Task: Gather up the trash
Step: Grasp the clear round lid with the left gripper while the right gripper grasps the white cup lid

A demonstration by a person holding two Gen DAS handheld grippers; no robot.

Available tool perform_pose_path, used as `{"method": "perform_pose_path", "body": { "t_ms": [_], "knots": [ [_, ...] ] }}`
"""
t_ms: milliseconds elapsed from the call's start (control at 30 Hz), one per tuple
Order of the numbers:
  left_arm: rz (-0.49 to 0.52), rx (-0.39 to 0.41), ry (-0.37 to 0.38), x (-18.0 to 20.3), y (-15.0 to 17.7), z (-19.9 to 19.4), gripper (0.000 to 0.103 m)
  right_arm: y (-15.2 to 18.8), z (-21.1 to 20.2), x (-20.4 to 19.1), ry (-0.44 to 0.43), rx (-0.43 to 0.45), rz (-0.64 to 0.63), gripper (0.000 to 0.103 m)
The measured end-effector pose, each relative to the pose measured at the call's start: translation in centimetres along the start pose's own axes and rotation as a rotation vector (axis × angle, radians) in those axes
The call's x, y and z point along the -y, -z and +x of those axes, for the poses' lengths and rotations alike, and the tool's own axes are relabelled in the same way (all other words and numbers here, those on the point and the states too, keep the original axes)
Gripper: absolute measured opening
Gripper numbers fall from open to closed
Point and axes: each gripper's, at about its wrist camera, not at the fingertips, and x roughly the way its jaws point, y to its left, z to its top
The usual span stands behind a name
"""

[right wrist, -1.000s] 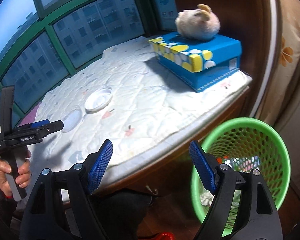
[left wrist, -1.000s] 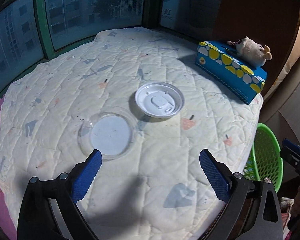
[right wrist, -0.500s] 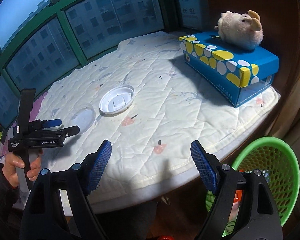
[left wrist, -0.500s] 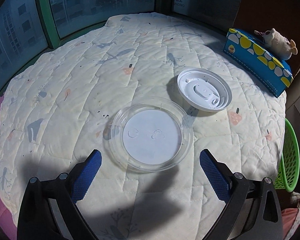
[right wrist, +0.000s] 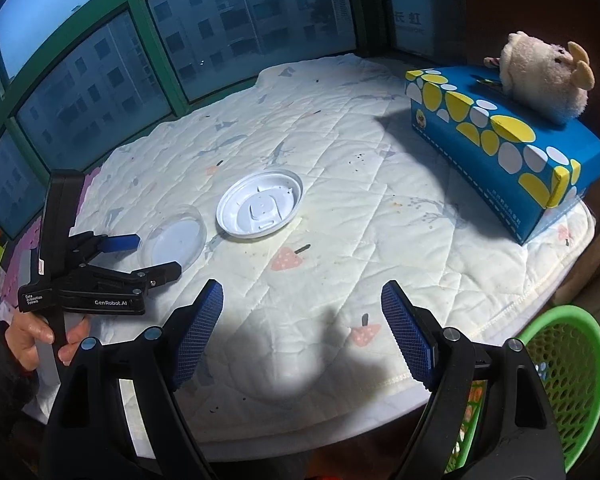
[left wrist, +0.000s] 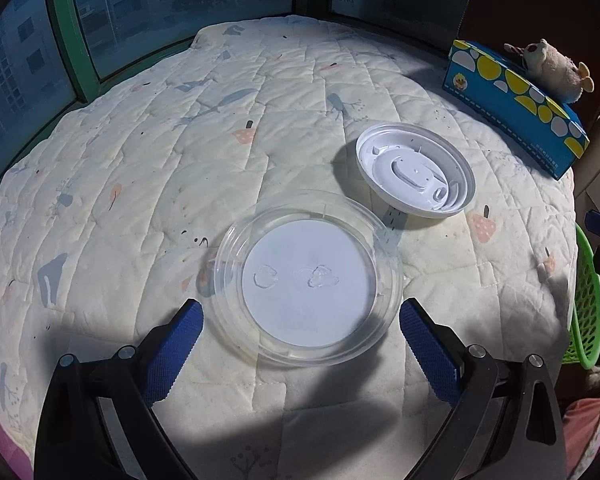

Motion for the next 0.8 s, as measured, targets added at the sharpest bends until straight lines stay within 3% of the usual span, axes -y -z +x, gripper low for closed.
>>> {"method": "perform_pose_path", "body": {
  "t_ms": [200, 267, 400, 800],
  "knots": [
    [0.018, 0.005, 0.014, 0.2, -0.3, 0.4, 0.095, -0.8, 1.3, -0.6, -0.009, -0.014, -0.014, 0.081],
    [0.028, 0.012, 0.011, 0.2, -0.3, 0.5, 0.088, -1.0, 1.7, -0.9, -0.012, -0.017, -0.027, 0.081],
    [0.023, 0.027, 0.011, -0.1, -0.1, 0.2, 0.087, -1.6, 2.6, -1.5, -0.015, -0.023, -0.056, 0.081],
    [-0.044, 0.101, -0.015, -3.4, 0.7, -4.3, 0.086, -3.5, 7.4, -3.3, -0.039, -0.069, -0.13, 0.09]
  ]
}}
